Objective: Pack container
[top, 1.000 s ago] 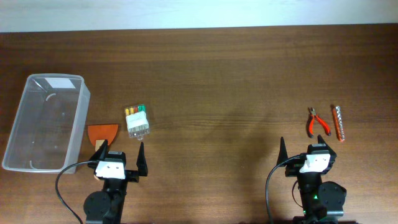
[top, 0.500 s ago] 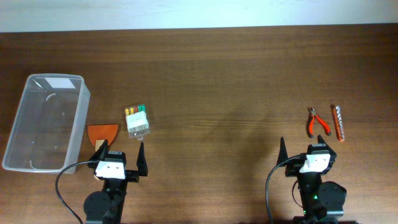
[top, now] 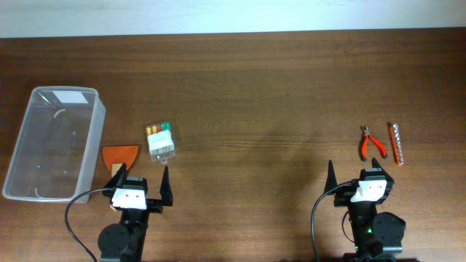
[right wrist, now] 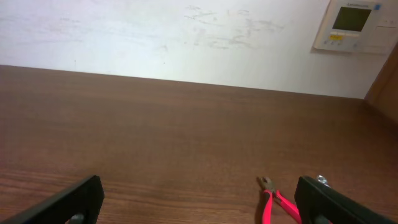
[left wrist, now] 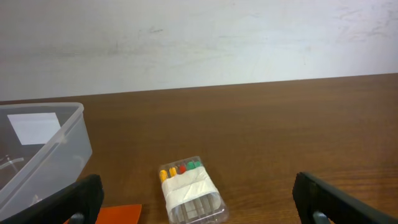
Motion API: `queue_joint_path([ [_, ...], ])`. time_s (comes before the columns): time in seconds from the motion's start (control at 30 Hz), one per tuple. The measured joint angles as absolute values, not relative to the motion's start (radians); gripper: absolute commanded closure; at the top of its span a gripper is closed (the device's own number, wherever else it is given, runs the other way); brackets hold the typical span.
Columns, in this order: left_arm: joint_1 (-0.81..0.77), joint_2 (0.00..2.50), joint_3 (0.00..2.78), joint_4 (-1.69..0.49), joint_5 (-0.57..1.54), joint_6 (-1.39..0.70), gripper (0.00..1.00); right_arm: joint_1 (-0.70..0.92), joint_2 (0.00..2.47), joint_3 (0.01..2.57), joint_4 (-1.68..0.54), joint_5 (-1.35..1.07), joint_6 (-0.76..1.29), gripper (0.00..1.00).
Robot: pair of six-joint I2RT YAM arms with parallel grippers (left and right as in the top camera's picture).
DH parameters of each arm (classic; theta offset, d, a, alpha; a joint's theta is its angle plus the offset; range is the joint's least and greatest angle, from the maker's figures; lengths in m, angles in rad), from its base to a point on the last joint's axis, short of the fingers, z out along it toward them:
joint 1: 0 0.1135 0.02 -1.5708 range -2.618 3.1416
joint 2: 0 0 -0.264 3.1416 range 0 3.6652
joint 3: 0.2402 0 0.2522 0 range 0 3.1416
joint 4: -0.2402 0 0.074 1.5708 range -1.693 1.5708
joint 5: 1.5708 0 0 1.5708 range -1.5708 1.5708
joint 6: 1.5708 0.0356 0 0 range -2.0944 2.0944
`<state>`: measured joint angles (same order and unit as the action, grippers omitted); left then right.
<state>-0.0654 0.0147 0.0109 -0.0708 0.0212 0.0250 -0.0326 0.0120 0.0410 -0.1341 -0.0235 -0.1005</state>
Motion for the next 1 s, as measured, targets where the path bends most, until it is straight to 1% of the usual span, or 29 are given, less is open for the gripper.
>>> queue_joint_path([
  [0.13, -0.065, 0.015, 0.011, -0.052, 0.017, -0.014, 0.01, -0.033, 0.012, 0.041, -0.134, -0.016, -0.099, 0.01],
  [0.23, -0.065, 0.015, 0.014, -0.067, 0.01, -0.097, 0.01, -0.033, 0.012, 0.041, -0.133, -0.016, -0.03, 0.01],
  [0.3, -0.065, 0.017, 0.039, -0.121, 0.002, -0.145, 0.01, -0.033, 0.012, 0.04, -0.117, -0.017, 0.03, 0.01],
  [0.4, -0.065, 0.051, 0.131, -0.199, -0.025, -0.192, 0.01, -0.033, 0.012, 0.037, -0.036, -0.046, 0.117, 0.02],
  [0.47, -0.065, 0.114, 0.241, -0.263, -0.054, -0.208, 0.01, -0.033, 0.012, 0.038, 0.008, -0.081, 0.154, 0.01],
  [0.53, -0.065, 0.194, 0.356, -0.315, -0.083, -0.21, 0.01, -0.033, 0.014, 0.046, 0.001, -0.116, 0.175, 0.01],
  [0.67, -0.065, 0.406, 0.595, -0.41, -0.149, -0.21, 0.01, -0.033, 0.064, 0.126, -0.102, -0.161, 0.199, 0.01],
  [0.73, -0.064, 0.528, 0.71, -0.48, -0.186, -0.21, 0.01, -0.033, 0.124, 0.205, -0.171, -0.179, 0.207, 0.01],
  [0.87, -0.02, 0.766, 0.926, -0.717, -0.249, -0.21, 0.01, -0.033, 0.305, 0.404, -0.305, -0.22, 0.207, 0.01],
  [1.0, 0.066, 0.966, 1.093, -0.926, -0.231, -0.21, 0.01, -0.033, 0.533, 0.633, -0.518, -0.25, 0.208, 0.01],
])
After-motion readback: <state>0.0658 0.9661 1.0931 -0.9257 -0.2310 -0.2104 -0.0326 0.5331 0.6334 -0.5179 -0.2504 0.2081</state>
